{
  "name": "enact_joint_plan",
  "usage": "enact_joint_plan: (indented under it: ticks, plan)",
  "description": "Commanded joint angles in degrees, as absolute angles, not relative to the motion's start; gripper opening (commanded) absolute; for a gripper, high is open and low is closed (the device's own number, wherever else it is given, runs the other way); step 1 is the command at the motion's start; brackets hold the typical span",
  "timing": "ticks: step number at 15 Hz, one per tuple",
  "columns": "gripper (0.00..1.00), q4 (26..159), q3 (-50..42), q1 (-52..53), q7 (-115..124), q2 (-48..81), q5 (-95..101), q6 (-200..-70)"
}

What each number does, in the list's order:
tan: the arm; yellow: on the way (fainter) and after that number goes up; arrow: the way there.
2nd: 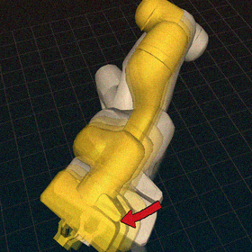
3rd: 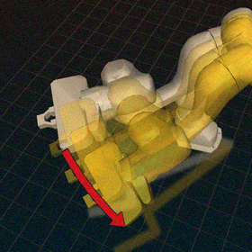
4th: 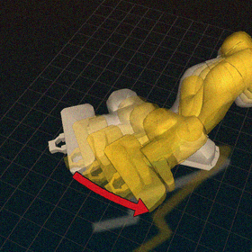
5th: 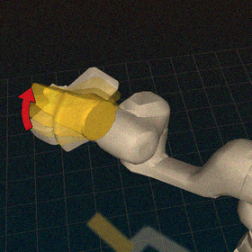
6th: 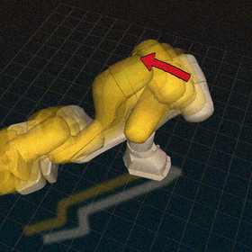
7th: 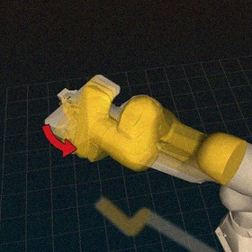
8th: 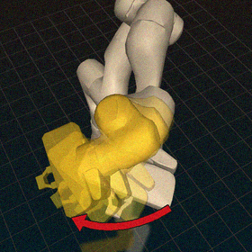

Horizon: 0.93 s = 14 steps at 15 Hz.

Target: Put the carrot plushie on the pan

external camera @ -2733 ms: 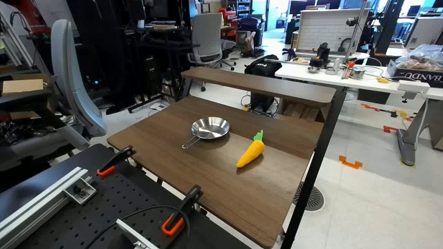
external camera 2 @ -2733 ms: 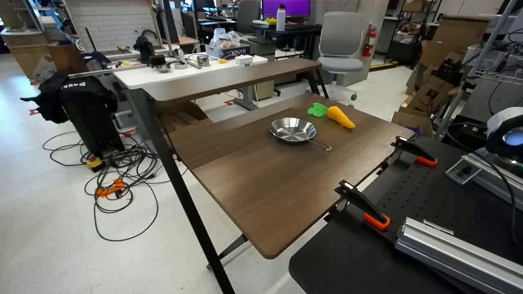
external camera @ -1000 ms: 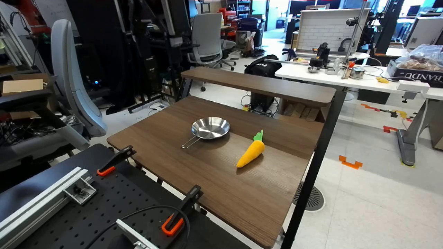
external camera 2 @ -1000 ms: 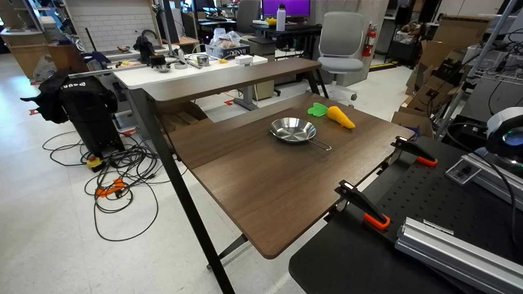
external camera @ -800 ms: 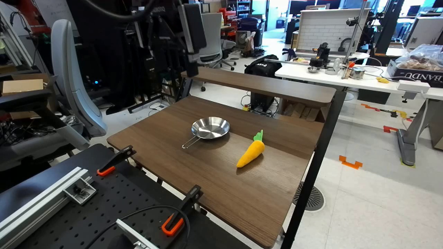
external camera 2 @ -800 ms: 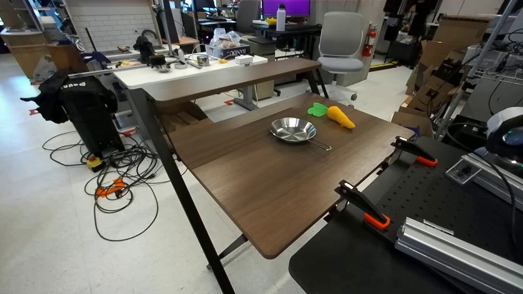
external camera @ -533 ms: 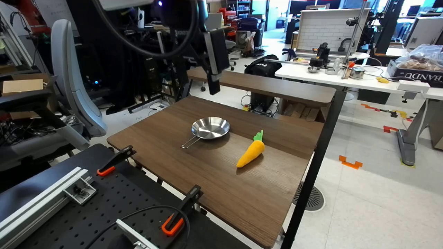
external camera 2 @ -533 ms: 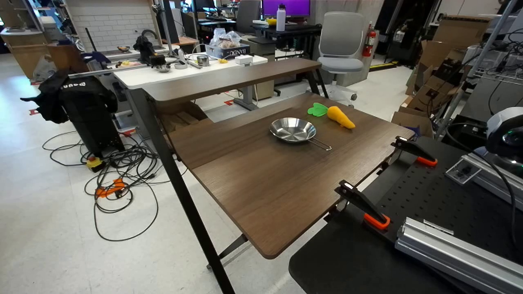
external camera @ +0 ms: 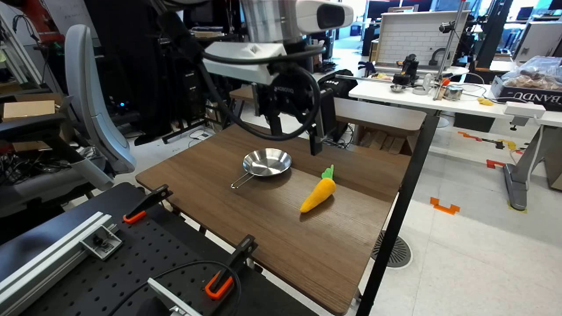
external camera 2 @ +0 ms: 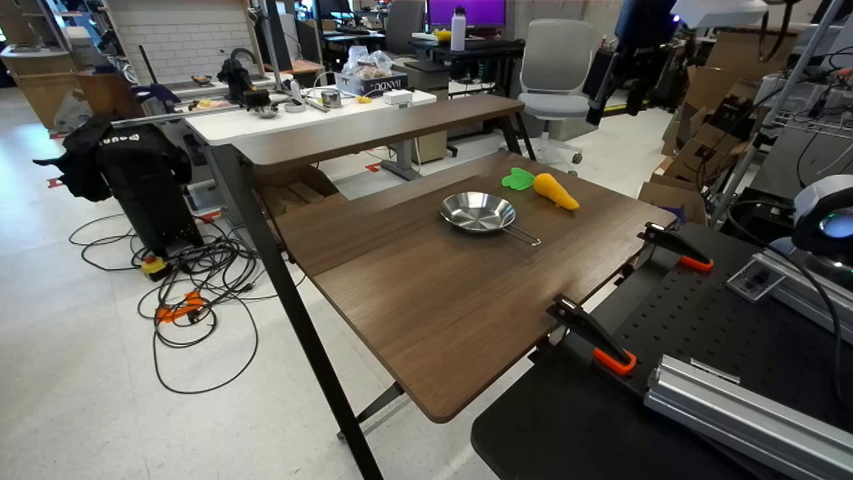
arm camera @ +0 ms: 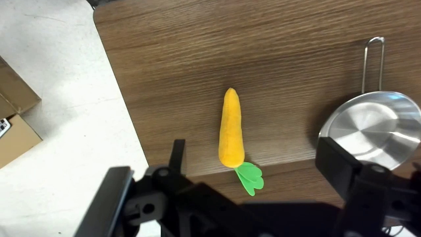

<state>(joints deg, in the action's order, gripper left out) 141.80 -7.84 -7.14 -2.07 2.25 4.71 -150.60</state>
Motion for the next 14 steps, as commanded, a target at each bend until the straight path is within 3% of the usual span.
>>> enact_joint_plan:
  ticks: [1,14]
  plan:
    - [1.0,134.46,-7.82,-7.97,-4.97,12.17,1.92,-153.0]
    - [1.0,117.85,-5.7,-10.11,-6.89,32.56,0.16,-153.49]
